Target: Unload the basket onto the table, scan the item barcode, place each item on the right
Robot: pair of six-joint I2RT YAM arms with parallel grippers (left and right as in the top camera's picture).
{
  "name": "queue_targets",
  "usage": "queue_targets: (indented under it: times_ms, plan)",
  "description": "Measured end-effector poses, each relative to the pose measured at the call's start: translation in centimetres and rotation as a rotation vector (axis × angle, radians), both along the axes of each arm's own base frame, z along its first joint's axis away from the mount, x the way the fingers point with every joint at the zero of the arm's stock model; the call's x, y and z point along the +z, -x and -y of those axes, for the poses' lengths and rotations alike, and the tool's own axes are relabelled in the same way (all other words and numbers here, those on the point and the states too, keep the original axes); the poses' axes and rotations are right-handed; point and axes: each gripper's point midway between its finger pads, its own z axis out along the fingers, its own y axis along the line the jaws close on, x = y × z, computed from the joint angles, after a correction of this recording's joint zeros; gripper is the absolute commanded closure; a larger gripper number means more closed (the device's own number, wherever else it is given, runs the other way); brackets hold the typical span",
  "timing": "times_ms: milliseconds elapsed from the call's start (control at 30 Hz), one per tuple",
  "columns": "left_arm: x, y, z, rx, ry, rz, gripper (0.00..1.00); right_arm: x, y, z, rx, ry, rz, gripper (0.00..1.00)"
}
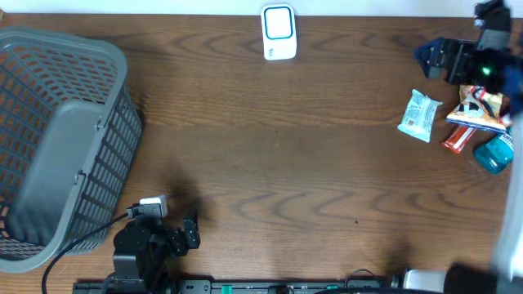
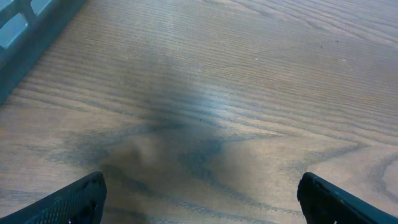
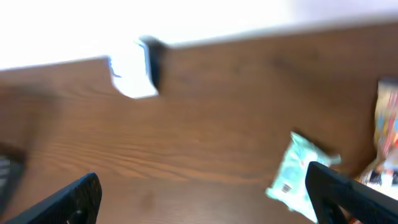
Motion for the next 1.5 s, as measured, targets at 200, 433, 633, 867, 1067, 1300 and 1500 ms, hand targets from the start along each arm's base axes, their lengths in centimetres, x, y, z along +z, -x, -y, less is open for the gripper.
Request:
queue_targets:
  times_ms: [200, 433, 633, 867, 1067, 1300, 1500]
  plan:
    - [0.0, 0.0, 0.0, 0.000, 0.000, 0.000, 0.02, 9.8, 7.9, -2.6, 0.022, 0.059, 0.270, 0.01]
    - [0.0, 0.0, 0.0, 0.000, 0.000, 0.000, 0.02, 15.8, 15.8, -4.7, 0.032, 0.113, 0.495, 0.01]
    - [0.0, 0.0, 0.0, 0.000, 0.000, 0.000, 0.02, 18.7, 22.0, -6.3, 0.034, 0.152, 0.647, 0.01]
    - [0.0, 0.0, 0.0, 0.000, 0.000, 0.000, 0.02, 20.3, 27.6, -7.7, 0.037, 0.187, 0.780, 0.01]
    - [0.0, 0.0, 0.0, 0.000, 0.000, 0.000, 0.02, 20.1, 30.4, -8.4, 0.037, 0.195, 0.812, 0.01]
    - [0.0, 0.0, 0.0, 0.000, 0.000, 0.000, 0.02, 16.8, 33.1, -8.7, 0.014, 0.185, 0.724, 0.01]
    - [0.0, 0.0, 0.0, 0.000, 0.000, 0.000, 0.02, 14.3, 34.9, -8.4, -0.026, 0.198, 0.705, 0.01]
